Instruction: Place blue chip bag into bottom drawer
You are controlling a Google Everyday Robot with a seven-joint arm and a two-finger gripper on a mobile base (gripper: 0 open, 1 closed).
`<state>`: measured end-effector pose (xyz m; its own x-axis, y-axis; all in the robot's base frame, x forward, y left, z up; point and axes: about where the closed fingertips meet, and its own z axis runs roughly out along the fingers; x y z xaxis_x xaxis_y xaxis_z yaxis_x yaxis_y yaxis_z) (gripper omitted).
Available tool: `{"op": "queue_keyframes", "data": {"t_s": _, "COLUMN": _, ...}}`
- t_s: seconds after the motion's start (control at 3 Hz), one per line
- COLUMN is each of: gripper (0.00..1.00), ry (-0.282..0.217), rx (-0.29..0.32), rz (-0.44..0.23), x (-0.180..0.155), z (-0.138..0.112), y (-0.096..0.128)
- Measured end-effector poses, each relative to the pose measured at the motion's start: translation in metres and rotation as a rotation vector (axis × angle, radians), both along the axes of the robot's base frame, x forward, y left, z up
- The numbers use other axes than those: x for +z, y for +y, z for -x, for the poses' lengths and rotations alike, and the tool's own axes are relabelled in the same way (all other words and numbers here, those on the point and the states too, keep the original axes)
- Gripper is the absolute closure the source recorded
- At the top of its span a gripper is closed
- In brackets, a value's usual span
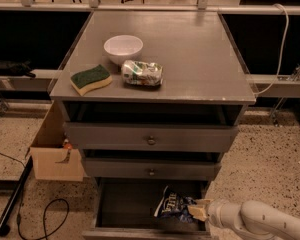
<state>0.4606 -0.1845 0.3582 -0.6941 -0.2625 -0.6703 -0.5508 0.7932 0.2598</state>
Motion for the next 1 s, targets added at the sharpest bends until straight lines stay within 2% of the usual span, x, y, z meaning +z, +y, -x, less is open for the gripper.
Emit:
{"op": "queue_keyframes", "data": {"t_s": 0.33, "gripper": 1.0, "ry": 0.03, "rx": 0.015, "rz": 0.009, "x": -0.019, "z": -0.011, "y": 0.009}}
{"op": "queue_keyframes", "data": {"t_s": 1.0, "gripper": 1.0, "ry": 0.109, "rx": 0.027, "rz": 0.015, "x": -0.075, "z": -0.049, "y": 0.019}}
